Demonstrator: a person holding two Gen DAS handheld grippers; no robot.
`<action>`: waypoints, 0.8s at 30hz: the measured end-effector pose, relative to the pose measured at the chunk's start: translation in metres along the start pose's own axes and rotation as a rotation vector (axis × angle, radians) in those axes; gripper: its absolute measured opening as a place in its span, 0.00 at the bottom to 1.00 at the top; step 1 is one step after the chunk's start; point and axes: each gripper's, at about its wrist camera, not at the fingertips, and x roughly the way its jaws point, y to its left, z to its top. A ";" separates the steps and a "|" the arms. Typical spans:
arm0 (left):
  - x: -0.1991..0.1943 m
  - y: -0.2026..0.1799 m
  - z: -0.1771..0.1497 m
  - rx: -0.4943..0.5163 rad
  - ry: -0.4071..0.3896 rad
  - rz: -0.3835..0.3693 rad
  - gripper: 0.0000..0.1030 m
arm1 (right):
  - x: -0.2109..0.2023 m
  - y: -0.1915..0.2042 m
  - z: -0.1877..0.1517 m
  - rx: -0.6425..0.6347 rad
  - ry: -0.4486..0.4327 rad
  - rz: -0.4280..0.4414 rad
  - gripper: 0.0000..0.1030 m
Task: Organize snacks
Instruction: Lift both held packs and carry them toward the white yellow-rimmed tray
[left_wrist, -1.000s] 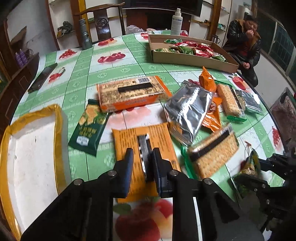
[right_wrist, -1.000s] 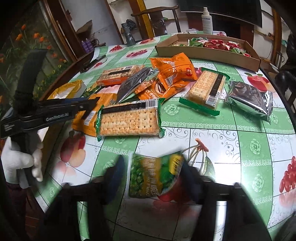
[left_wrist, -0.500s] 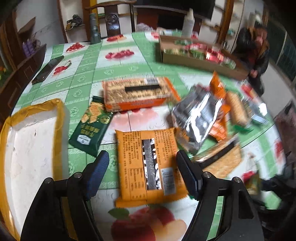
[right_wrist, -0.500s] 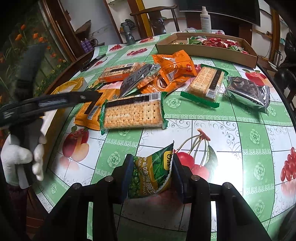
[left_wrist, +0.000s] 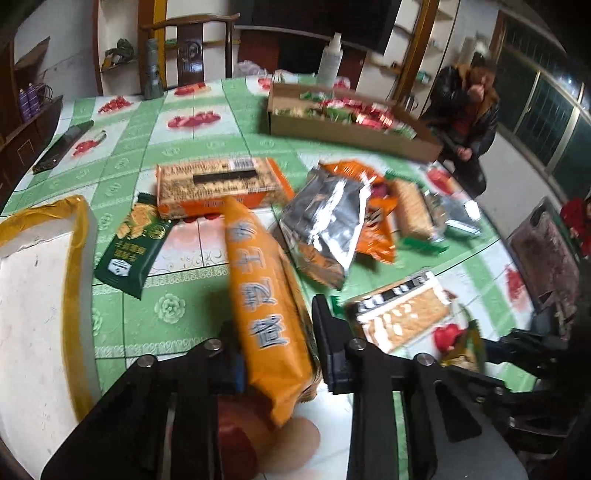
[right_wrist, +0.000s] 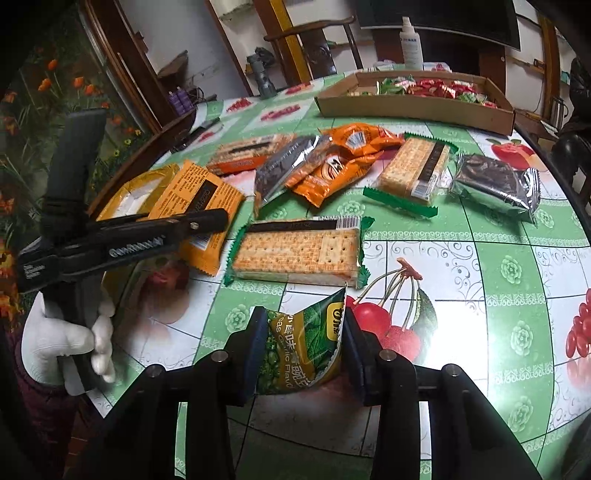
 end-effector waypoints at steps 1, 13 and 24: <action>-0.006 0.001 -0.001 -0.008 -0.008 -0.018 0.23 | -0.001 0.000 -0.001 0.004 -0.002 0.004 0.39; 0.015 -0.006 -0.006 -0.070 0.034 -0.133 0.32 | -0.009 0.023 -0.005 -0.022 -0.013 -0.001 0.39; -0.020 0.032 -0.024 -0.232 -0.040 -0.304 0.15 | -0.023 0.045 0.005 -0.063 -0.029 -0.006 0.39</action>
